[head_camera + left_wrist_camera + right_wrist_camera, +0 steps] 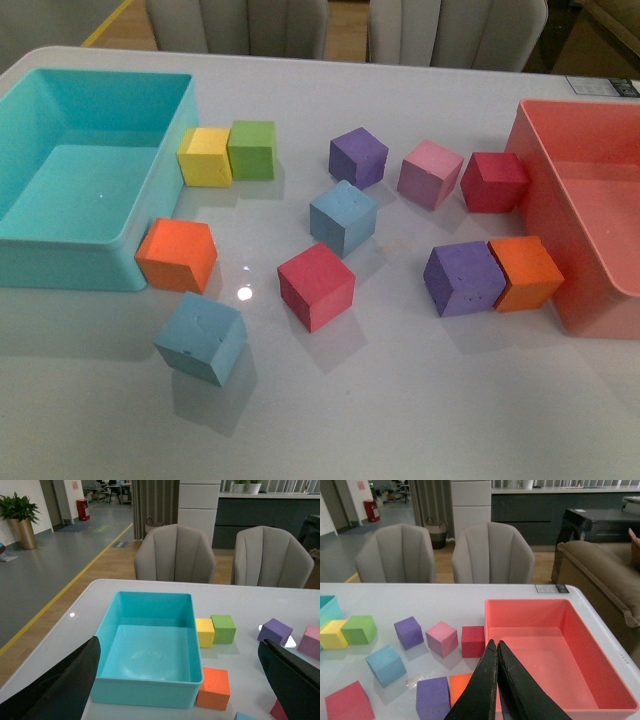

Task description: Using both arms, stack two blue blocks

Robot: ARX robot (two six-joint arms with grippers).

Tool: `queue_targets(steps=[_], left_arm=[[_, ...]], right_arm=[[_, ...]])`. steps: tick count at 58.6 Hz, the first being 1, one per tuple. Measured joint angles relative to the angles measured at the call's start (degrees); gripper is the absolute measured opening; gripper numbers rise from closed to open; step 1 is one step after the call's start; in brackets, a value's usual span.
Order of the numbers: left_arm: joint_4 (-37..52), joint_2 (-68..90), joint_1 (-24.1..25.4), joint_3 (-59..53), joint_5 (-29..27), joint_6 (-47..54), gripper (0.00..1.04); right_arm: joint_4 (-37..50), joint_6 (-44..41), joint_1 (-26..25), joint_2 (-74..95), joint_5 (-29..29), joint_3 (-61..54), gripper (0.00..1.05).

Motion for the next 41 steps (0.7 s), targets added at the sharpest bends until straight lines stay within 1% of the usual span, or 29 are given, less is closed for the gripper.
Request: queue_targets(steps=[12,13,23,24,25,26,27,29,30,32,36,41], left_arm=[[0.00,0.00,0.00,0.00,0.00,0.00,0.96],[0.00,0.00,0.00,0.00,0.00,0.00,0.96],[-0.13,0.09,0.04,0.04,0.22,0.09,0.96],[-2.54,1.55,0.46,0.81,1.81,0.85,0.96],[-7.10,3.43,0.68,2.60,4.37,1.44,0.96],[-9.75,4.68,0.68,3.65,5.42,1.88,0.96],[-14.34,7.98,0.31,5.92,6.84,2.19,0.96],[-21.84,15.37,-1.53,10.21,7.56,2.43,0.96],[-23.17,17.05,-2.19,11.06,7.48,2.40,0.96],[-25.49,22.86,-4.98,13.18,6.32,2.32,0.96],[-23.61,29.92,-9.75,14.86,3.63,1.84,0.96],[-17.42,38.88,-16.79,16.94,0.11,0.74,0.96]], right_arm=[[-0.33,0.00,0.00,-0.48,0.02,0.00,0.02],[-0.33,0.00,0.00,-0.50,0.02,0.00,0.04],[-0.33,0.00,0.00,-0.55,0.02,0.00,0.36],[-0.33,0.00,0.00,-0.57,0.02,0.00,0.39],[-0.33,0.00,0.00,-0.57,0.02,0.00,0.43],[-0.33,0.02,0.00,-0.59,0.07,0.00,0.44],[-0.33,0.02,0.00,-0.57,0.02,0.00,0.48],[-0.33,0.02,0.00,-0.57,0.02,0.00,0.55],[-0.33,0.02,0.00,-0.57,0.02,0.00,0.57],[-0.33,0.02,0.00,-0.61,-0.04,0.00,0.64],[-0.33,0.02,0.00,-0.59,0.00,0.00,0.74],[-0.33,0.02,0.00,-0.61,0.00,0.00,0.89]])
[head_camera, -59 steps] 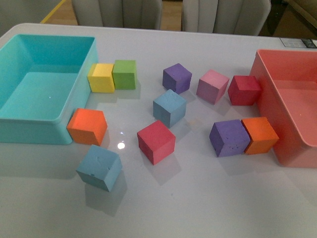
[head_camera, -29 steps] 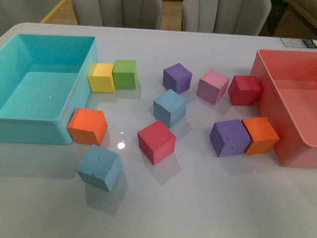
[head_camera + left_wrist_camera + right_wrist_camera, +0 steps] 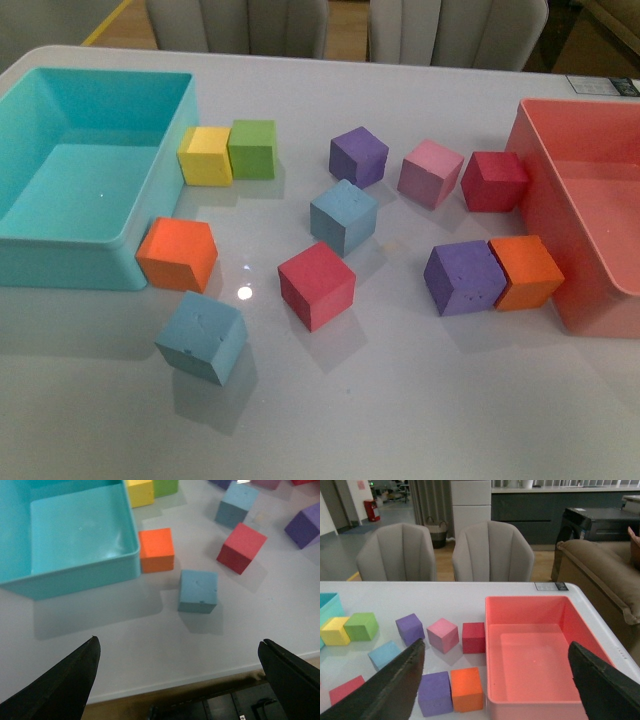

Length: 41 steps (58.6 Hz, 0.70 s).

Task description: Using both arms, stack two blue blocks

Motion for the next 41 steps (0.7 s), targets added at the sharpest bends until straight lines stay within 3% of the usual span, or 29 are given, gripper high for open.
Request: queue_targets(steps=[4,17,27,41], left_arm=[[4.50,5.90,-4.02,1.36,-1.51,-0.63,0.96],[19.58,30.64,-13.73,5.97,-4.66,-0.94,0.96],[25.18,48.06,-17.90,10.03,-5.14,1.95,0.96],[26.84,59.10,-21.07,13.38,-5.66,4.50,0.96]], right_arm=[[0.00,0.04,0.00,0.02,0.00,0.00,0.97],[0.00,0.02,0.00,0.02,0.00,0.00,0.96],[0.00,0.02,0.00,0.00,0.00,0.00,0.96],[0.00,0.02,0.00,0.00,0.00,0.00,0.96]])
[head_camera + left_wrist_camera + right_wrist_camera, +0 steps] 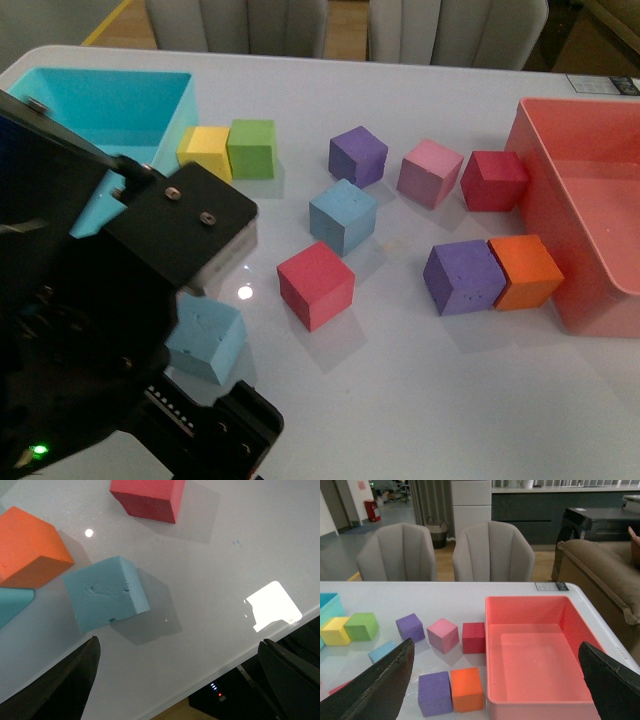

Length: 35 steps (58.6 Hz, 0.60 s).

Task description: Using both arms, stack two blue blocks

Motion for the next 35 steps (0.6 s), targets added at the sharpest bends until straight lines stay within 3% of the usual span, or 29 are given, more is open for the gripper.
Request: queue_targets(steps=[35], left_arm=[[-0.52,11.19,0.48,6.93,0.17,3.82,0.96]], right_arm=[[0.00,0.00,0.00,0.00,0.00,0.00,0.96]])
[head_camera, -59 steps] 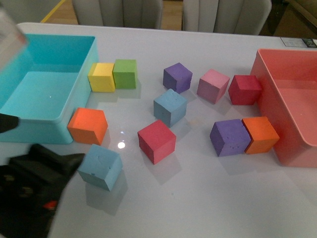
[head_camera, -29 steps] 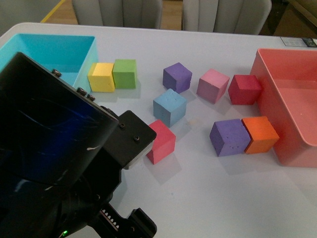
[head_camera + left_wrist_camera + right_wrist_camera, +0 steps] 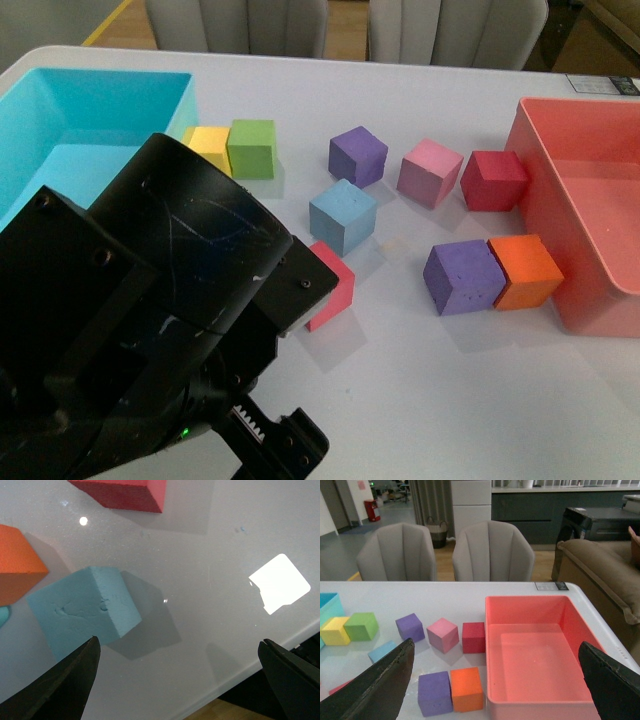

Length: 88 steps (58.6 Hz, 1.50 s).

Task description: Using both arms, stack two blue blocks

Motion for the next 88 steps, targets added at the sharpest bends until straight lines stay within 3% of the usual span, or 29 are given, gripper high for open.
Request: queue_targets(steps=[32,88], left_arm=[[-9.38,5.25,6.60,9.09,0.07,-5.90,0.96],[-12.66,10.51,11.56,15.32,2.40,-9.79,0.96]], right_arm=[[0.00,0.00,0.00,0.00,0.00,0.00,0.96],[0.00,0.00,0.00,0.00,0.00,0.00,0.96]])
